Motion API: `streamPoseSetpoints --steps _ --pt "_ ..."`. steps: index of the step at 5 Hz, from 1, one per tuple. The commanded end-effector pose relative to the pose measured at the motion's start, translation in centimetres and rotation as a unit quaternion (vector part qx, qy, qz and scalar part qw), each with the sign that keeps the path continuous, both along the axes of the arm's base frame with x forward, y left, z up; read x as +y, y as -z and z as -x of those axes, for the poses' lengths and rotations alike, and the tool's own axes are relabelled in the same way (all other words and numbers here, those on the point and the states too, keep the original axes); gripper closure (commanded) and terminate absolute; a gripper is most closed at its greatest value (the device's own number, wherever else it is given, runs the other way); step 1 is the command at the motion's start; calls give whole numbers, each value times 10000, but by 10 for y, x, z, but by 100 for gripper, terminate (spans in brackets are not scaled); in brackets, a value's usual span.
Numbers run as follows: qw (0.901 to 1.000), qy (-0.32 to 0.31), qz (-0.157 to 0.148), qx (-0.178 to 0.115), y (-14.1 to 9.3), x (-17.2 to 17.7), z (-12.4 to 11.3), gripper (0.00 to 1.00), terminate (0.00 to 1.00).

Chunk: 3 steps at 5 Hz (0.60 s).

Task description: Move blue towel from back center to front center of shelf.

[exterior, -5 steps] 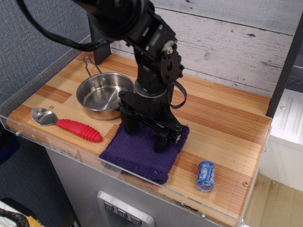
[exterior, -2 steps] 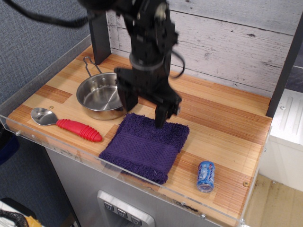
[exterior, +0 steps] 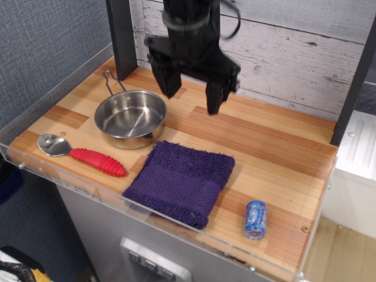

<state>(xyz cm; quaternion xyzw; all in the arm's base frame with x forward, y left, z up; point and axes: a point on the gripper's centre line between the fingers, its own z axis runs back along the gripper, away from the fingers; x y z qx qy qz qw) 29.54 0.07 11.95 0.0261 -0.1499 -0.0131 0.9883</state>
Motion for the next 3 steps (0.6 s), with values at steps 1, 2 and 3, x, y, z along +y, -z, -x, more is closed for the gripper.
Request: streamPoseSetpoints --steps 1,2,3 --pt "9982 -342 33 -493 -28 -3 13 0 0" --pt "9982 -342 33 -493 -28 -3 13 0 0" --pt "9982 -342 33 -493 -28 -3 13 0 100"
